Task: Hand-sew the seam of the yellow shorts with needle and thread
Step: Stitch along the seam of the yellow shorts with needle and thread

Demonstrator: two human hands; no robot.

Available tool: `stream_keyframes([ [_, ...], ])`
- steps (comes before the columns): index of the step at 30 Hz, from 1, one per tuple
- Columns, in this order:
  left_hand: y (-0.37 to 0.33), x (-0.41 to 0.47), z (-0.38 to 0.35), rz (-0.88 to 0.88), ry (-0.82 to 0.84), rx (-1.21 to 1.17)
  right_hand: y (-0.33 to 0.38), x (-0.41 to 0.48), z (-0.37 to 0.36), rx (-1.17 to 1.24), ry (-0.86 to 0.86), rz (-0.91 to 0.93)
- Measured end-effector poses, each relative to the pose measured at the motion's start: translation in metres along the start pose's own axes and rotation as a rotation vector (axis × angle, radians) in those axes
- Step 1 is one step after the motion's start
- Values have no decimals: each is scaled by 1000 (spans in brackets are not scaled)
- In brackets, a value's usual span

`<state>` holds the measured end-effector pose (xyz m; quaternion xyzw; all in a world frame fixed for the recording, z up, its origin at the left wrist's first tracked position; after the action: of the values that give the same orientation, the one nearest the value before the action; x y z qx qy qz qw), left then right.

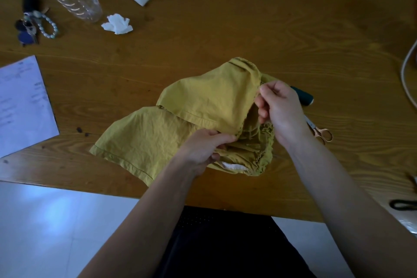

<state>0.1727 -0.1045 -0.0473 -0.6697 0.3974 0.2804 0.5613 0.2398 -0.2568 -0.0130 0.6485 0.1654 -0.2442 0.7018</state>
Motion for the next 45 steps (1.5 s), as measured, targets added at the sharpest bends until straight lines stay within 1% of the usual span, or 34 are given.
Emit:
stream_keyframes([
  [5,1,0,0,16,17,-30,7,10,12,30,-53,14],
  [9,3,-1,-2,21,45,-74,11,16,17,66,-66,21],
  [14,7,1,0,35,40,-102,15,23,23,113,-86,22],
  [45,6,-2,5,40,23,-98,29,38,49,188,-153,73],
])
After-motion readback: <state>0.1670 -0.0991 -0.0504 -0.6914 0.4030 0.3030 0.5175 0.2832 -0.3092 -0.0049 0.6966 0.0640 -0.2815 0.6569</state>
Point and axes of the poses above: each hand's wrist, its own x-axis towards the middle knuckle, its own z-axis out of the back of the hand, y = z × x, the point moved 6 cm from there along x, towards the middle knuckle, and after that the axes turned 4 degrees about -z, right-handed, at the moved point
